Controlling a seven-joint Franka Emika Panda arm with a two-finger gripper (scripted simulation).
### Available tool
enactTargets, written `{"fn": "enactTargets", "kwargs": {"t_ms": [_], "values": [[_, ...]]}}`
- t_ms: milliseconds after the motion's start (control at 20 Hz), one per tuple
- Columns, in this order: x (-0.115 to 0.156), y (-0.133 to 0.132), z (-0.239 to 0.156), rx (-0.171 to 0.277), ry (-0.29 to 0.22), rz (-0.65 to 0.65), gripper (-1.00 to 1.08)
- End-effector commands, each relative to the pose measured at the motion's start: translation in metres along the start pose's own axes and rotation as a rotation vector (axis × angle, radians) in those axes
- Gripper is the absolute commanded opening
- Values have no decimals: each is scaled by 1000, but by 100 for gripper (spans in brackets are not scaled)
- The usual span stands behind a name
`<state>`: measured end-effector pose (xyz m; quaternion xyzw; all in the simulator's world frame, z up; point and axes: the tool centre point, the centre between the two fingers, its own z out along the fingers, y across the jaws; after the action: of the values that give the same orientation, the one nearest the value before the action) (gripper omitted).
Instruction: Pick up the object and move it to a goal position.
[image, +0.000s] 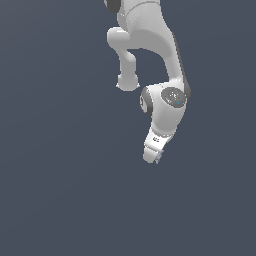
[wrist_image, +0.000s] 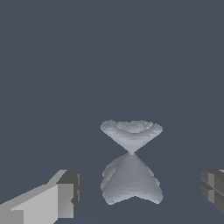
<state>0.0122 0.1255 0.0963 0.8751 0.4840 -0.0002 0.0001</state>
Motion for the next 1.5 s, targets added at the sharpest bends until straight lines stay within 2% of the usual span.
{"fn": "enactTargets", "kwargs": {"t_ms": [0, 250, 600, 850, 900, 1450], "values": [[0, 0, 0, 0, 0, 0, 100], [0, 0, 10, 0, 0, -2, 100], [0, -1, 44, 0, 0, -6, 100], [0, 0, 50, 0, 0, -6, 100], [0, 0, 50, 0, 0, -6, -100], [0, 0, 50, -1, 0, -6, -100]]}}
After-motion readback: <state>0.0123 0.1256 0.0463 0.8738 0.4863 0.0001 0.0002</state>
